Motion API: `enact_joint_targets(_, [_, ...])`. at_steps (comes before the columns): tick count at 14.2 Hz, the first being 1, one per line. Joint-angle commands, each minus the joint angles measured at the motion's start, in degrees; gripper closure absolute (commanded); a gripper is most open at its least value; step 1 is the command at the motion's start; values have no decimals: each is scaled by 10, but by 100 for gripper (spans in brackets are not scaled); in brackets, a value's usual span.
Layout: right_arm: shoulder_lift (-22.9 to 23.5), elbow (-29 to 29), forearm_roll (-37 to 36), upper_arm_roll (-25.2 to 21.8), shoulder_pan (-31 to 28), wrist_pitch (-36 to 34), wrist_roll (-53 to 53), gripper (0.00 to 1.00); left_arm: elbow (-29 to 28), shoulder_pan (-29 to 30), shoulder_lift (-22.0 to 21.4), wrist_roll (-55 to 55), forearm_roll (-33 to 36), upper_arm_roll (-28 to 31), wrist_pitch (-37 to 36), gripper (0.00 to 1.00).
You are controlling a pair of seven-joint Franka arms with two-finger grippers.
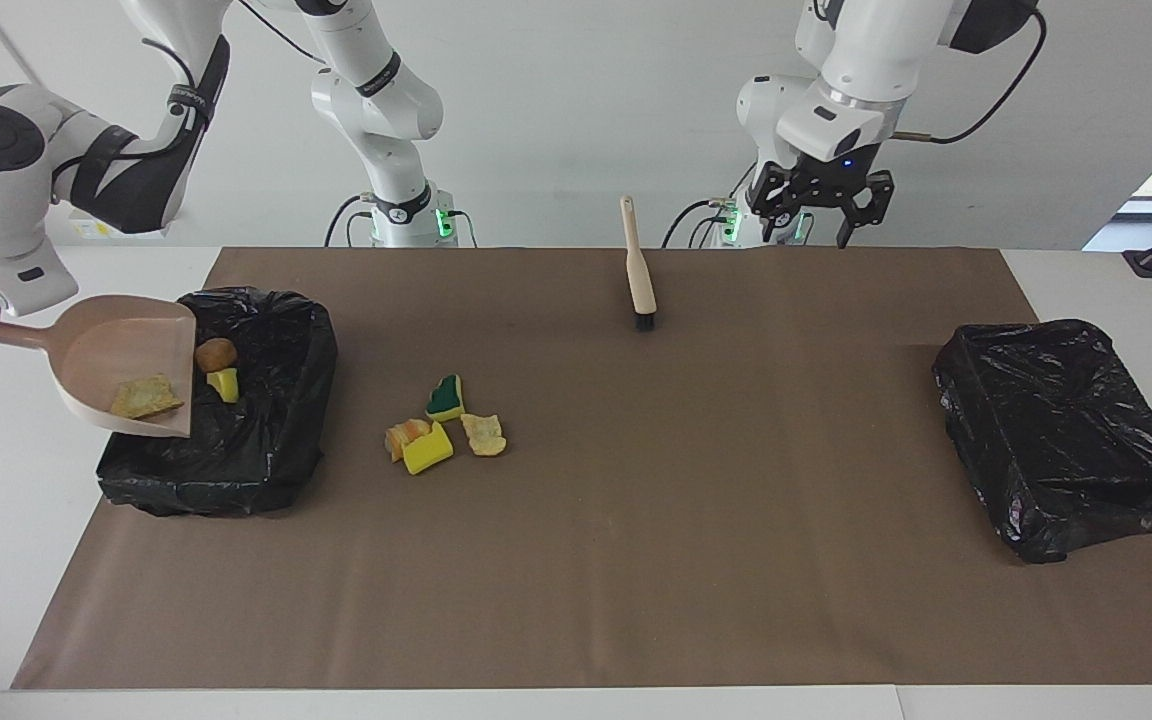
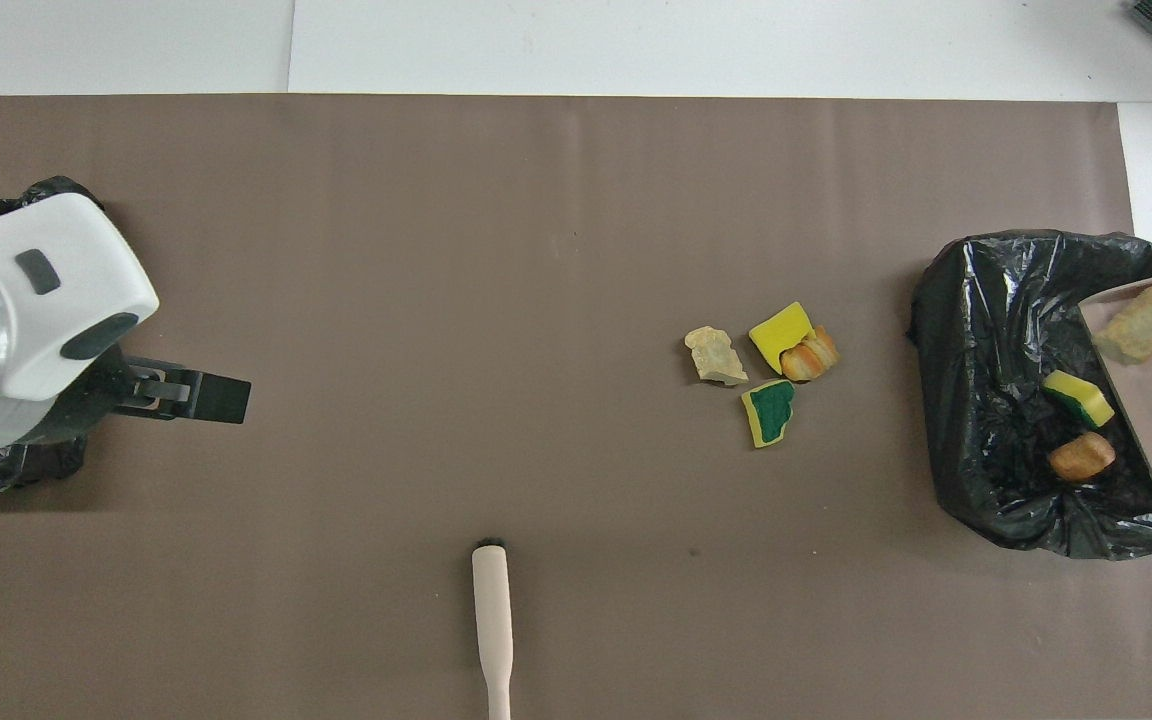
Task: Sweep and dump trash in bin
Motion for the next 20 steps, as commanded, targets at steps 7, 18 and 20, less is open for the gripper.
enact_joint_targets(7, [-34,-23,-74,2,18,0,-23,100,133,50,85,74,1,-2,-77,0])
enact_joint_targets(18, [-88,44,113,116,19,-226,180,100,106,83,65,85,1,0,-78,0])
enact_joint_targets(20, [-93,41,130,171,19,-251,270,100,106,83,65,86,1,0,-78,0])
